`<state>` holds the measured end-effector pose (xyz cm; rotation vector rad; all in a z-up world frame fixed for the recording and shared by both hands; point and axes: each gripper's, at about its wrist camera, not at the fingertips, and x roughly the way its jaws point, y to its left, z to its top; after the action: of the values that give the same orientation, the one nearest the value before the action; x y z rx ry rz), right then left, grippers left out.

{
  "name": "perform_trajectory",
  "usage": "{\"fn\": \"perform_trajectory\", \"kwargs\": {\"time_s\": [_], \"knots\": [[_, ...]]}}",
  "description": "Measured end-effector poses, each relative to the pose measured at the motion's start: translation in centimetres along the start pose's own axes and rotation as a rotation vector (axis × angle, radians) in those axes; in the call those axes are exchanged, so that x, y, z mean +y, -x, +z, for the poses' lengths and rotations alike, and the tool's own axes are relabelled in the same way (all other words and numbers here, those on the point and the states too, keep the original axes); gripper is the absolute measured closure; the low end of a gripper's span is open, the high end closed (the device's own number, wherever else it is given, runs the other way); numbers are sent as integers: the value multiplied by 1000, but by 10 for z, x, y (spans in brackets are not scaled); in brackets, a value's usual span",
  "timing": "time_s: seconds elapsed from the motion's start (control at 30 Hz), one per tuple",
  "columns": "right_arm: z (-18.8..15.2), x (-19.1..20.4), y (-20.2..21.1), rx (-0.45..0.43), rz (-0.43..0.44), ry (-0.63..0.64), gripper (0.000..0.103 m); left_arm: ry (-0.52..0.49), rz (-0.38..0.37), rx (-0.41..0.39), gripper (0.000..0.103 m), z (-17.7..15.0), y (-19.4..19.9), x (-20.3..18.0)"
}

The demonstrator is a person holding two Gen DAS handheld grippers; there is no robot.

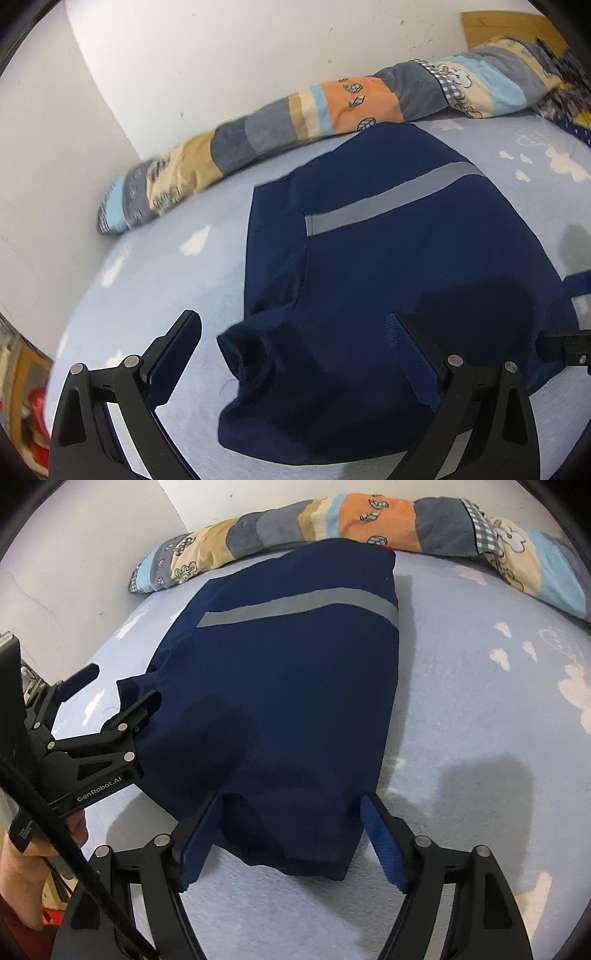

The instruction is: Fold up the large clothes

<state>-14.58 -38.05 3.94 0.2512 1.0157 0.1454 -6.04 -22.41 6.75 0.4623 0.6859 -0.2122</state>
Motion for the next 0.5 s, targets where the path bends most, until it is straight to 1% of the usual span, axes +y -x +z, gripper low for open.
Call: {"fn": "perform_trajectory", "kwargs": {"time_s": [0.1,0.13,0.17,0.2,0.23,0.27,0.33,0.4,0.43,0.47,0.5], "knots": [[4,-7,9,-26,46,-31,22,119,-51,65,4,-2,-14,25],[7,-10,14,-43,46,-41,22,215,-92,100,4,-4,-21,44],[9,-15,19,-61,45,-56,22,269,-122,117,4,-5,-25,55],[11,-21,22,-72,47,-72,22,384,-190,151,4,-9,-33,76],[13,-28,23,-79,56,-94,22,454,-234,172,4,-13,-38,87],[14,-36,24,-84,70,-126,22,538,-299,198,4,-18,-46,101],[16,-55,20,-84,134,-206,22,668,-418,245,4,-30,-60,118],[17,-68,14,-76,195,-263,22,762,-502,278,4,-42,-71,128],[18,-73,10,-70,223,-292,22,805,-556,303,4,-47,-78,131],[18,-78,6,-65,250,-320,22,835,-596,318,4,-51,-84,132],[19,-80,3,-63,275,-337,22,851,-615,326,4,-54,-88,133]]}}
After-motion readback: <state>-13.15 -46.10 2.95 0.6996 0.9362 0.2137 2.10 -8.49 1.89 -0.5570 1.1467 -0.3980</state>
